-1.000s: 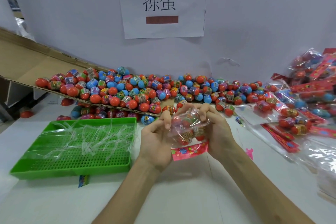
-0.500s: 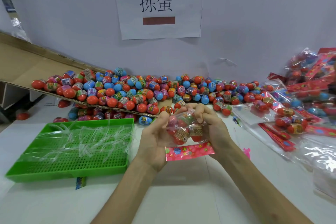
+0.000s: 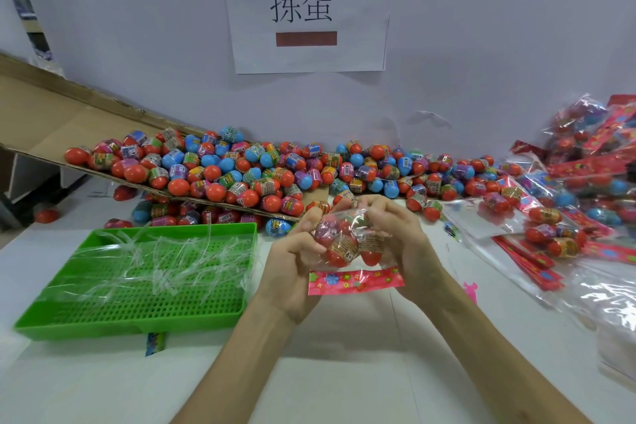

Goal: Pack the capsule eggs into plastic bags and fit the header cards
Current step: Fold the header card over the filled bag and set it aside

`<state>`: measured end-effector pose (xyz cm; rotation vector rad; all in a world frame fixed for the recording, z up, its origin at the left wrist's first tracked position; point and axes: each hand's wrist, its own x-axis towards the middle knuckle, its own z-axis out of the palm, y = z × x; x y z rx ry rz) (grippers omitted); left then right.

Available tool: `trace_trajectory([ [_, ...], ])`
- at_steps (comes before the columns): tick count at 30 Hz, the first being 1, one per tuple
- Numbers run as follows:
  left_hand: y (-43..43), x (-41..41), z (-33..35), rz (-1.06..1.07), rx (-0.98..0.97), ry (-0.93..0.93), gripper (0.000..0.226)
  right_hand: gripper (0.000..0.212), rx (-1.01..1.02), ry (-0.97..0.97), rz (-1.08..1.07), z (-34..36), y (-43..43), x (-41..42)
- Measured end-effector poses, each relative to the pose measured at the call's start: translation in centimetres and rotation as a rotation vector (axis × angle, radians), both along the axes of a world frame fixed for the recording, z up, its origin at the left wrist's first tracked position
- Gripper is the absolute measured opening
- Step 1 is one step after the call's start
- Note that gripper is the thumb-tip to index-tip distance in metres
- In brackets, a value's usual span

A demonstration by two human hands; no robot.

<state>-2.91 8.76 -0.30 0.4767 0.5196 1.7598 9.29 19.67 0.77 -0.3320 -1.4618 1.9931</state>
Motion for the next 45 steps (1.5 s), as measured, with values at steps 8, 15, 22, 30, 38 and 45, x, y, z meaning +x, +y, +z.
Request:
trace_trajectory([
  [8,0.1,-0.4,-0.2,0.033,0.085,-0.029,0.041,0.010,-0.082,0.042,0.098,0.0,0.1,0.2],
  [15,0.2,-0.4,-0.4,0.073,0.056,-0.045,0.037,0.039,-0.159,0.039,0.152,-0.2,0.3,0.3],
  [22,0.2,-0.3,0.1,0.138,0.051,0.009,0.051,0.061,-0.059,-0.071,-0.076,-0.2,-0.1,-0.5],
  [30,0.2,-0.9,0.5,0.301,-0.051,-0.013,0.037,0.086,1.125,-0.271,-0.145,-1.9,-1.3,0.1],
  [38,0.5,-1.6,0.0,0.359,-0.115,-0.124,0.038,0.049,1.080,-0.120,-0.256,-2.4,-0.5,0.0],
  [45,0.7,-1.3,0.1,0.320,-0.118,-0.113,0.051,0.028,0.452,-0.113,-0.400,-1.7,0.1,-0.3],
])
